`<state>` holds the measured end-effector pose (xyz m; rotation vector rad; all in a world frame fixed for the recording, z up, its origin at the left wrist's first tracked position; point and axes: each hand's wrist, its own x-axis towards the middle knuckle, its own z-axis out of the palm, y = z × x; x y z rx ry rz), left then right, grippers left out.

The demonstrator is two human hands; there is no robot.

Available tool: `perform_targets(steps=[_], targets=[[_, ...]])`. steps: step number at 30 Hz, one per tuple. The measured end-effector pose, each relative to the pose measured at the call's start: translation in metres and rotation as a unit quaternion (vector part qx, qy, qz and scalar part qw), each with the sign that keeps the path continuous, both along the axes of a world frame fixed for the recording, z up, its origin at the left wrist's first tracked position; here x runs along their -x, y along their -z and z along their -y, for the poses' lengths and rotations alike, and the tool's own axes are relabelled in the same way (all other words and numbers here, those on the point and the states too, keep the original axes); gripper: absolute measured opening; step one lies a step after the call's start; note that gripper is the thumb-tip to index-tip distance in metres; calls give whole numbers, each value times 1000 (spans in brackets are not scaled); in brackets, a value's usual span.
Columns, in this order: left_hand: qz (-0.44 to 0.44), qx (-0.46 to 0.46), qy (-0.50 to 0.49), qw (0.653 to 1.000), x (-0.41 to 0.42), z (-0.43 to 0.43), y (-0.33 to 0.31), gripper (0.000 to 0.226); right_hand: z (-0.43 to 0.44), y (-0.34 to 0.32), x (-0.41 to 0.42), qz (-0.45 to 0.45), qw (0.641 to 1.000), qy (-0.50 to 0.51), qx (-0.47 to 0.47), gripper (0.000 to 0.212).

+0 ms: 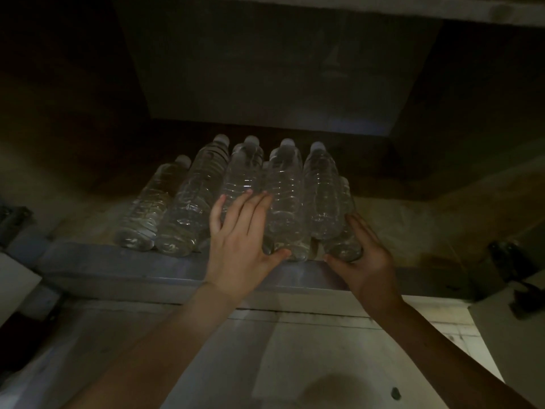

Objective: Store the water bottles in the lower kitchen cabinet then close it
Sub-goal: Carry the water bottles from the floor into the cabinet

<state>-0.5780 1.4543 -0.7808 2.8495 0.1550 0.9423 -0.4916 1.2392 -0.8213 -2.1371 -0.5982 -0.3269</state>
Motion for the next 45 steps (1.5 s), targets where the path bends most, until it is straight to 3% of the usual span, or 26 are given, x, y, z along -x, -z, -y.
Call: perform_targets(steps=[7, 13, 19, 24, 33, 38, 42, 45], targets=[[-18, -4, -8, 1000, 1, 1, -3, 91, 1, 1, -1, 0, 1000, -5, 8, 82], [-42, 2, 14, 999, 6, -1, -9, 86, -11, -36, 9, -23, 999, -6, 35, 82], [-18, 24, 54, 998, 16, -16, -22, 59, -33, -68, 18, 75, 991, -45, 104, 62], [-24, 32, 45, 998, 16, -29, -21, 52, -48, -63, 21, 98, 981, -78, 149, 58], [-50, 47, 57, 996, 46, -9, -28, 53, -43, -71, 45, 159, 963, -35, 214, 52], [-151, 76, 83, 982, 114, 19, -16, 52, -24, -66, 110, 126, 979, -32, 156, 42], [-288, 70, 102, 950, 176, 28, -12, 54, -8, -60, 171, 34, 974, -47, 217, 44], [-383, 57, 103, 916, 213, 34, -46, 53, 9, -90, 206, -52, 975, -92, 198, 34]])
